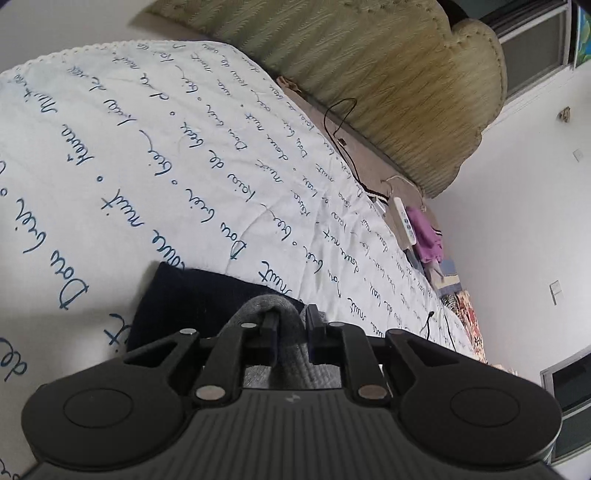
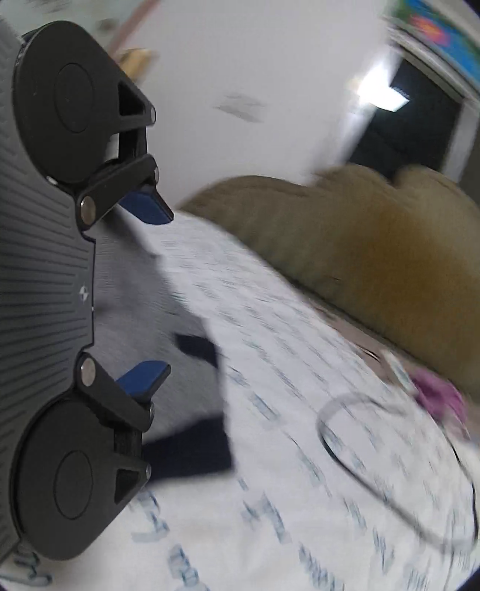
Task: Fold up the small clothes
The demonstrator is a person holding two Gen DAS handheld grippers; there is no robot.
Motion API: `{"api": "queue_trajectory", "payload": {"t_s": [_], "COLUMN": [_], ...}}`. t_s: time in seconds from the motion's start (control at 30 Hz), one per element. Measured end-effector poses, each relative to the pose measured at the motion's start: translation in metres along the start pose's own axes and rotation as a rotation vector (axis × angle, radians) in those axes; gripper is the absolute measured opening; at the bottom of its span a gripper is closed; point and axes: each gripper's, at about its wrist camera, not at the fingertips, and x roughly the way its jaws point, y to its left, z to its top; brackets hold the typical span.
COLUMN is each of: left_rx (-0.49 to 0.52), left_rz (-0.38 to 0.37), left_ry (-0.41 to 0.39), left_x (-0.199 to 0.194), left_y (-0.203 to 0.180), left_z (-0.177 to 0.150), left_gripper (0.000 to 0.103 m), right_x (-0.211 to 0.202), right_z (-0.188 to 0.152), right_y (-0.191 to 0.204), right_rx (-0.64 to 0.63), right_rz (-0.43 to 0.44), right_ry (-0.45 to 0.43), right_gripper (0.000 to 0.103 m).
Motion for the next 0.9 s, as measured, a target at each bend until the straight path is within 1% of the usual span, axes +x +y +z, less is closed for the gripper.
{"api": "queue_trajectory", "payload": {"t_s": [0.03,0.1,0.17,0.23,0.27,0.3,0.33,0.37,0.4,0.43,0.47,0.5,0.53,0.57,0.6,0.67,0.7,0.73,0.77,0.8,0.83,0.9], "left_rx": [0.006,0.028,0.043,0.048,0.041,0.035,0.029,0.008,-0.028,-0.072,-0.095,-0.08,-0.032,0.042,0.117,0.318,0.418,0.497,0.559,0.6,0.626,0.645], "left_rz": [0.009,0.016,0.017,0.024,0.026,0.026,0.017,-0.014,-0.059,-0.106,-0.125,-0.107,-0.07,-0.027,0.0,0.026,0.048,0.077,0.111,0.138,0.165,0.197], "left_ry": [-0.004,-0.018,-0.012,0.034,0.047,0.04,0.022,-0.003,-0.031,-0.061,-0.077,-0.078,-0.075,-0.072,-0.067,-0.055,-0.056,-0.061,-0.06,-0.053,-0.04,-0.01], "left_x": [0.0,-0.002,-0.004,-0.001,-0.001,-0.003,-0.006,-0.011,-0.018,-0.023,-0.028,-0.032,-0.034,-0.036,-0.038,-0.04,-0.041,-0.04,-0.039,-0.036,-0.033,-0.028], "left_y": [-0.002,-0.004,-0.004,-0.001,0.002,0.005,0.007,0.012,0.018,0.025,0.028,0.028,0.022,0.014,0.007,-0.015,-0.024,-0.031,-0.035,-0.035,-0.035,-0.029], "left_z": [0.0,-0.001,-0.001,0.002,0.003,0.004,0.007,0.012,0.015,0.019,0.022,0.023,0.023,0.02,0.014,-0.005,-0.017,-0.028,-0.039,-0.047,-0.054,-0.065], "left_gripper": [0.014,0.014,0.014,0.019,0.026,0.038,0.046,0.063,0.071,0.071,0.071,0.071,0.071,0.071,0.071,0.071,0.071,0.071,0.071,0.071,0.071,0.071], "right_x": [0.004,0.01,0.011,0.008,0.007,0.008,0.009,0.011,0.015,0.018,0.016,0.017,0.014,0.012,0.01,0.011,0.014,0.016,0.02,0.025,0.028,0.029], "right_z": [-0.002,-0.001,0.002,0.001,-0.001,-0.005,-0.009,-0.014,-0.016,-0.018,-0.019,-0.02,-0.02,-0.022,-0.026,-0.038,-0.044,-0.053,-0.059,-0.064,-0.066,-0.068], "right_y": [0.006,0.008,0.004,0.008,0.014,0.022,0.029,0.037,0.043,0.046,0.049,0.05,0.053,0.057,0.062,0.075,0.079,0.085,0.086,0.086,0.084,0.078], "right_rx": [-0.039,-0.08,-0.078,-0.081,-0.117,-0.167,-0.214,-0.259,-0.298,-0.33,-0.347,-0.349,-0.345,-0.35,-0.37,-0.447,-0.491,-0.53,-0.565,-0.599,-0.622,-0.627], "right_rz": [-0.054,-0.197,-0.239,-0.255,-0.258,-0.261,-0.265,-0.271,-0.28,-0.29,-0.304,-0.323,-0.327,-0.315,-0.298,-0.277,-0.277,-0.291,-0.317,-0.359,-0.408,-0.514], "right_ry": [0.013,-0.003,-0.039,-0.06,-0.057,-0.047,-0.031,-0.015,0.001,0.012,0.012,0.009,0.006,0.002,0.003,0.032,0.055,0.078,0.102,0.124,0.133,0.116], "right_gripper": [0.081,0.079,0.08,0.081,0.081,0.082,0.082,0.084,0.087,0.088,0.088,0.088,0.088,0.088,0.088,0.091,0.093,0.094,0.095,0.095,0.095,0.093]}}
